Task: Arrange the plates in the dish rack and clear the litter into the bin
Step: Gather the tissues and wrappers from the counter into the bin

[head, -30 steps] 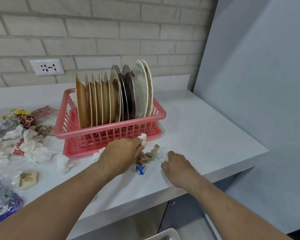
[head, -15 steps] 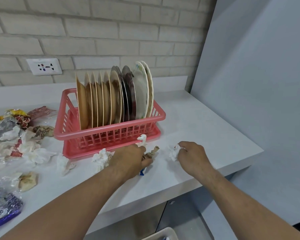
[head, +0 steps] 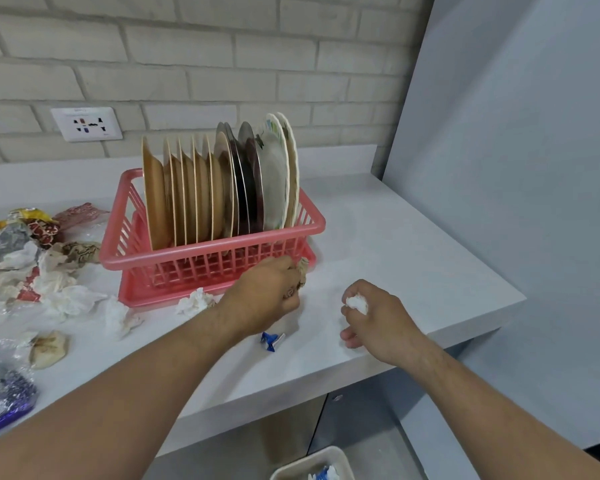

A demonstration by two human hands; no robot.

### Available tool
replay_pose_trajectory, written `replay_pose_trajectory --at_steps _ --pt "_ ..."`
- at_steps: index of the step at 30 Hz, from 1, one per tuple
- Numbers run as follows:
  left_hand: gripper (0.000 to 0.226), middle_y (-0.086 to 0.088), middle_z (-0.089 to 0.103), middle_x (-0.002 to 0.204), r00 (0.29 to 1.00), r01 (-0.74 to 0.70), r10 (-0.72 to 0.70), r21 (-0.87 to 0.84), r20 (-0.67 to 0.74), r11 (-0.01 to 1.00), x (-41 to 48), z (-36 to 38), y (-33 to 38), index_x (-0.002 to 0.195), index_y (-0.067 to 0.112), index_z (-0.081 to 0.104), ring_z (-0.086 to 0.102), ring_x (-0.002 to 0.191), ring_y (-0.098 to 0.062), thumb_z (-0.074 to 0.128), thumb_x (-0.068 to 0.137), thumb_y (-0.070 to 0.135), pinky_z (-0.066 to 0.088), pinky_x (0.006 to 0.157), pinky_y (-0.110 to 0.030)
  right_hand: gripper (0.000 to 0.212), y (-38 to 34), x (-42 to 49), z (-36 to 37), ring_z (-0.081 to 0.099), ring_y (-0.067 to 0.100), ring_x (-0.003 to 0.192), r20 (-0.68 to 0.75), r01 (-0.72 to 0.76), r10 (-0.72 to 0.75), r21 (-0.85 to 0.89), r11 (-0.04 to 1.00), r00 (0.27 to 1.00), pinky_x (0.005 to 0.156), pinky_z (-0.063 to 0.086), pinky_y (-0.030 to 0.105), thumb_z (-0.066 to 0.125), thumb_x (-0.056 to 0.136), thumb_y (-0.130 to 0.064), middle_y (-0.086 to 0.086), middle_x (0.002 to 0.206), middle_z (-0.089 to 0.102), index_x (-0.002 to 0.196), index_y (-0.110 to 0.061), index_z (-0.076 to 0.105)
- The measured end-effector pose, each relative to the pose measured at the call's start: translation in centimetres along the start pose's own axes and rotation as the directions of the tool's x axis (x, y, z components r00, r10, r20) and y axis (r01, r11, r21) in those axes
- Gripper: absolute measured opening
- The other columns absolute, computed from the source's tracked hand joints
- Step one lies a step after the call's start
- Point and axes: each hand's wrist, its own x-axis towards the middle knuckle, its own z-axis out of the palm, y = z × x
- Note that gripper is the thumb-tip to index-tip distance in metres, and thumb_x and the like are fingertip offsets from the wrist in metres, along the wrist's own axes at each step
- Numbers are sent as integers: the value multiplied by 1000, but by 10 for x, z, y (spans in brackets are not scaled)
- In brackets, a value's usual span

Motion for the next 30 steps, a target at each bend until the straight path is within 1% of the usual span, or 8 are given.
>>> replay_pose_trajectory --at_steps 5,7,10,14,18,22,26,30 --pt "30 -1 54 69 991 88 -105 -182 -85 979 -2 -7 7 62 14 42 52 67 -22 54 82 -3 52 68 -37 18 0 -1 -1 55 3 46 -5 28 -28 23 999 1000 46 47 21 56 95 -14 1 83 64 88 -27 66" --pt "31 -1 55 70 976 131 -169 -255 -135 958 -2 -4 10 64 16 43 53 68 -22 53 84 -5 53 70 -42 17 0 -2 -4 53 5 52 -41 67 -70 -81 994 997 49 42 20 67 90 -36 -2 76 60 79 -23 63" --pt "25 7 61 88 975 147 -187 -280 -122 949 -6 -3 24 89 20 63 54 80 -12 52 88 -2 49 74 -22 47 5 -6 -7 50 8 62 -62 102 -112 -152 983 992 58 39 22 52 90 -58 -8 67 53 66 -18 52" --pt "22 7 63 96 977 173 -205 -327 -66 929 -15 8 37 97 14 72 52 89 -4 52 89 7 43 84 -21 47 18 -11 -9 43 14 63 -29 112 -117 -131 985 993 63 42 31 34 101 -38 0 67 50 68 -7 46" --pt "30 10 52 67 952 276 -301 -291 -46 916 -25 19 55 68 23 54 49 64 -9 54 93 39 32 58 -23 27 31 -12 -17 55 11 72 38 100 -95 -199 975 995 59 45 24 36 98 -27 -4 89 62 99 -13 60" --pt "22 12 52 66 908 358 -407 -325 -96 875 -30 24 71 112 21 58 51 64 -6 46 98 34 33 55 -18 24 38 -17 -23 48 10 65 111 132 -111 -204 970 988 58 42 23 42 94 -24 -6 79 58 91 -7 59" --pt "35 6 49 60 914 364 -393 -221 -103 905 -35 25 84 64 15 53 44 54 -9 52 95 31 30 52 -23 19 41 -30 -24 51 9 72 169 134 -93 -249 959 981 60 40 23 43 96 -33 -6 86 56 85 -21 51" --pt "39 2 54 69 930 332 -357 -211 -94 920 -44 19 90 63 12 53 51 62 -14 55 93 37 38 55 -23 13 44 -43 -23 52 7 76 209 141 -81 -289 947 975 61 41 21 42 98 -28 -7 92 56 95 -21 53"
